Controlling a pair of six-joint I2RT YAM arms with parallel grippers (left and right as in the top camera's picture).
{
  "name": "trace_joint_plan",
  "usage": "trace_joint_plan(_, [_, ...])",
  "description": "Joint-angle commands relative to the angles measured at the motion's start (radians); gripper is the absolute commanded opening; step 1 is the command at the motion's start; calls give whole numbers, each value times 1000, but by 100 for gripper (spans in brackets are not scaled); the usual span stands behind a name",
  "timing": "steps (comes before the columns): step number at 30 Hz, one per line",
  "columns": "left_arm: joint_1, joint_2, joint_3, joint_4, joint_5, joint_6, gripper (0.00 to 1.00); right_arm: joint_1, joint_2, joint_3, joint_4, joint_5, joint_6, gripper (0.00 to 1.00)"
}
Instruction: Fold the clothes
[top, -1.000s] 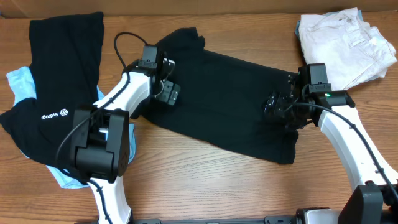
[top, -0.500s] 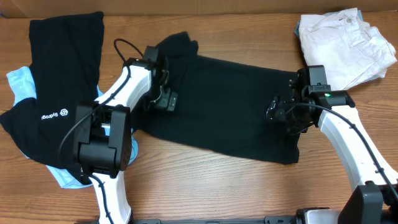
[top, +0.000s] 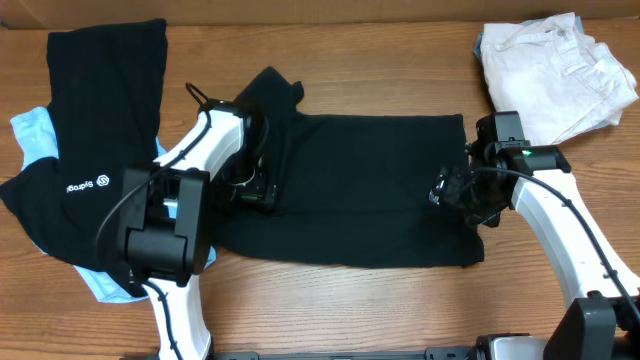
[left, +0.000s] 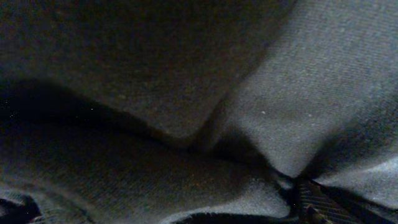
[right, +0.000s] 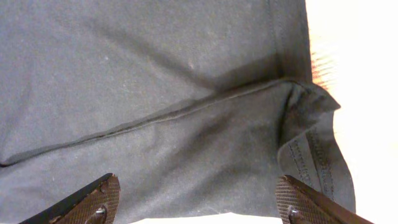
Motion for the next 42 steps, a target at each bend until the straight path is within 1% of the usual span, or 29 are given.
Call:
trace_joint_plan(1, [9, -96, -31, -1, 0, -26, 100, -3, 3, 24, 13, 5, -13, 85])
trace_joint_plan(5, [33, -236, -29, 43, 0, -19, 100, -3, 3, 65, 37, 5, -32, 85])
trace_joint_plan(8, [41, -322, -17, 98, -5, -10, 100, -3, 3, 145, 47, 14, -59, 85])
trace_joint_plan(11, [40, -383, 23, 206, -7, 23, 100, -3, 3, 244, 47, 59, -73, 85])
trace_joint_plan(13, [39, -389, 64, 292, -5, 41, 100, -4, 3, 299, 67, 95, -73, 85])
trace_joint_plan(15, [39, -372, 109, 386, 22, 68, 100, -4, 9, 340, 102, 128, -74, 88])
trace_joint_plan(17, [41, -331, 158, 481, 50, 109, 100, -4, 21, 364, 134, 137, -101, 90])
trace_joint_plan(19, [43, -255, 240, 524, 53, 140, 100, -3, 46, 386, 159, 136, -128, 91])
trace_joint_plan(25, [58, 71, 600, 505, 53, 237, 100, -3, 90, 396, 158, 133, -182, 96])
trace_joint_plan(27, [61, 166, 699, 500, 58, 261, 100, -3, 91, 396, 145, 134, -183, 96])
trace_joint_plan(30, [62, 294, 816, 499, 67, 290, 100, -3, 91, 396, 132, 134, -183, 94])
trace_joint_plan(32, [62, 351, 857, 496, 82, 322, 100, -3, 91, 396, 129, 136, -183, 93])
trace_joint_plan(35, [62, 401, 867, 496, 90, 344, 98, -3, 91, 396, 129, 137, -183, 91])
trace_joint_plan(42, [66, 463, 866, 483, 135, 348, 96, -3, 91, 396, 128, 137, -183, 90])
